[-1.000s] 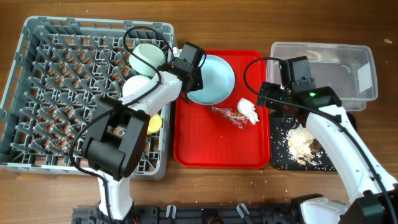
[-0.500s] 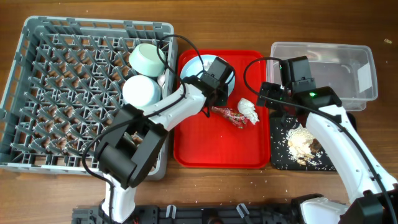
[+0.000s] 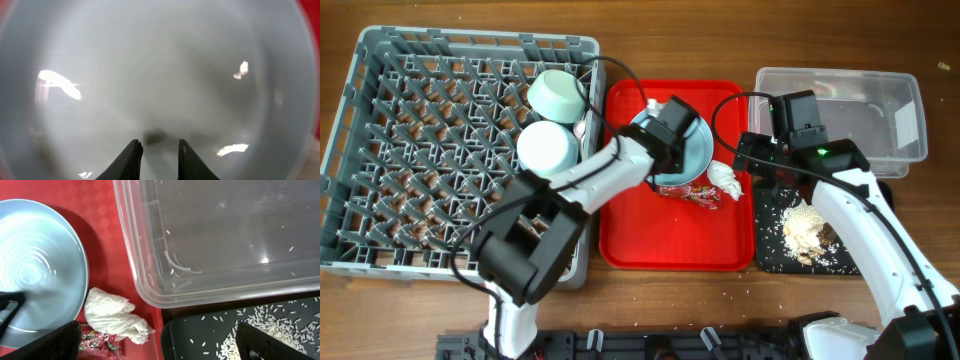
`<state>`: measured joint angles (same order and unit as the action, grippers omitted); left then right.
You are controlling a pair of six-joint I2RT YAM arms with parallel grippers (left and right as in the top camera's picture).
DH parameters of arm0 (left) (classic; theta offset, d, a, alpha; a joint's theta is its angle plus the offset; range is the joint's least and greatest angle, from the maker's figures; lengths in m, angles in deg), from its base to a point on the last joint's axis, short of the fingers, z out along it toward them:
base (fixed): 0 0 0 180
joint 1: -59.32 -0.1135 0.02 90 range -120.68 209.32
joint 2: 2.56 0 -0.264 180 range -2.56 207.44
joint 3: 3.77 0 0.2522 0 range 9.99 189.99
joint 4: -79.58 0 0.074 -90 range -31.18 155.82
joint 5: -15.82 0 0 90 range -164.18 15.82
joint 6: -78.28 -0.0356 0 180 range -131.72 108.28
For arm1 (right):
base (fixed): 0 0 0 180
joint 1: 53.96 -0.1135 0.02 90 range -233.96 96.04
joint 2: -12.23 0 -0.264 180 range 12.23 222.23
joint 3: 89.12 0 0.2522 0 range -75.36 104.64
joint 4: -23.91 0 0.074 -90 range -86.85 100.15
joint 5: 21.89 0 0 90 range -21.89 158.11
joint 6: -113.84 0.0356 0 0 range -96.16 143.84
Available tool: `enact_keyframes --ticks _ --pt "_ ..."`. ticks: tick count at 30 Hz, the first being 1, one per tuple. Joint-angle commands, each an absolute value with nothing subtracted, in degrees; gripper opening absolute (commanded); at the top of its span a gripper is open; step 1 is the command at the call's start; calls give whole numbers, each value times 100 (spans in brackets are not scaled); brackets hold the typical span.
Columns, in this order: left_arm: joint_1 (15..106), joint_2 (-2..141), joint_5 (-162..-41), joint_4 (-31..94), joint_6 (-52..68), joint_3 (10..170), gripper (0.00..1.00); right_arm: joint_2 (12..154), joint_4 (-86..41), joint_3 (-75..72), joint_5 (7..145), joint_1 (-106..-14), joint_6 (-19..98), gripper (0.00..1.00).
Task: Sort waste into correct bins and load items into the dishwasher rack
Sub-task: 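Lower the left gripper onto the blue plate rim and grasp it, then lift the blue plate with the left gripper and carry it to the rack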
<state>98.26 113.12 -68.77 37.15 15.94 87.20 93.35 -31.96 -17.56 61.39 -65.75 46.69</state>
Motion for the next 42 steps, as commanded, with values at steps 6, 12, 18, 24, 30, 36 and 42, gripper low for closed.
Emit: enact_keyframes --ticks 6,12,18,24,30,36,42 --pt "9190 10995 -6249 3348 1393 8709 25 9366 -3187 -1682 6019 -6562 4636 100" --pt "9168 11120 -5974 3344 1398 8658 24 9366 -3187 -1682 6019 -6562 4636 100" --pt "9183 11264 -6166 3820 1400 8258 21 9366 -3187 -1682 6019 -6562 4636 100" --pt "9190 11448 -6171 4069 1398 8213 12 9366 -3187 -1682 6017 -6562 4636 100" --pt "9194 10628 -5734 3999 1396 8617 4 9366 -3187 -1682 6019 -6562 4636 100" --pt "9083 7826 -4798 3905 -287 8737 4 9366 -3187 -1682 6019 -6562 4636 100" --pt "8394 7118 -2254 4227 -3203 8735 4 9366 -3187 -1682 6019 -6562 4636 100"
